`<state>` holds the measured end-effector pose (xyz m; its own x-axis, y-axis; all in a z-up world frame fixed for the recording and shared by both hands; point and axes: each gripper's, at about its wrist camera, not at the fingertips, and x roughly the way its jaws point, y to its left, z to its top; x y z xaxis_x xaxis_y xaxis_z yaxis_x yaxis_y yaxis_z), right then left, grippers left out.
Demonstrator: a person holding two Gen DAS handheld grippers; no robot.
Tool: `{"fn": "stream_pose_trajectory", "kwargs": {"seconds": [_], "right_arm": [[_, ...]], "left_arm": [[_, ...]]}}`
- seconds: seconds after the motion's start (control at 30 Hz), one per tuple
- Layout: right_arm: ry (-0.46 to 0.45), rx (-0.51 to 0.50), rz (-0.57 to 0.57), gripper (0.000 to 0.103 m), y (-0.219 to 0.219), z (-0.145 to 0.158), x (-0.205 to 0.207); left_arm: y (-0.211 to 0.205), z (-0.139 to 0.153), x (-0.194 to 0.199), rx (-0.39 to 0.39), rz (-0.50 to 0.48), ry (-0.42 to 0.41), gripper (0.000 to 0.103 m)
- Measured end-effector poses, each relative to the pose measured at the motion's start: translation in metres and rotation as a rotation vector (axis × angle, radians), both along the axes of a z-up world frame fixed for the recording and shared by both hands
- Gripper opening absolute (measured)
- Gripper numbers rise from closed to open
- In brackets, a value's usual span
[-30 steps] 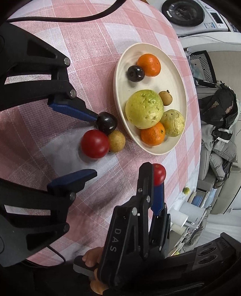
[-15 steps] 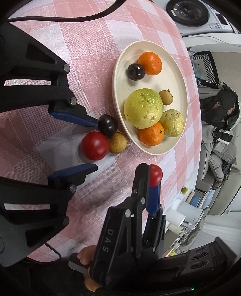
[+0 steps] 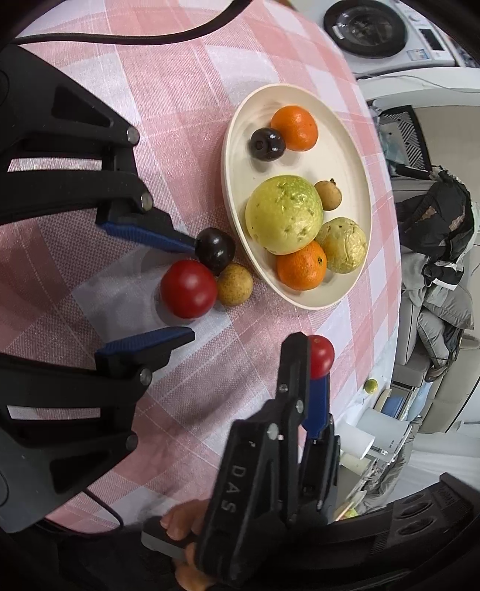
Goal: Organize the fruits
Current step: 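Lift both tomatoes and carry them over the cream plate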
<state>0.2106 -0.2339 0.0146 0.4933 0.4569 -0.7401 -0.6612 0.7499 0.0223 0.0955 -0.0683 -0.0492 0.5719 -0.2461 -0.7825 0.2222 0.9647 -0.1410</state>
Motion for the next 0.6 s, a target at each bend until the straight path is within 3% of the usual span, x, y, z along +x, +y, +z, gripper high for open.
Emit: {"fn": "stream_pose_trajectory", "kwargs": {"seconds": [0.6], "right_arm": [[-0.002, 0.004, -0.012, 0.031, -0.0040, 0.0027, 0.0032]], "left_arm": [[0.0028, 0.0000, -0.0021, -0.020, -0.005, -0.004, 0.035]]}}
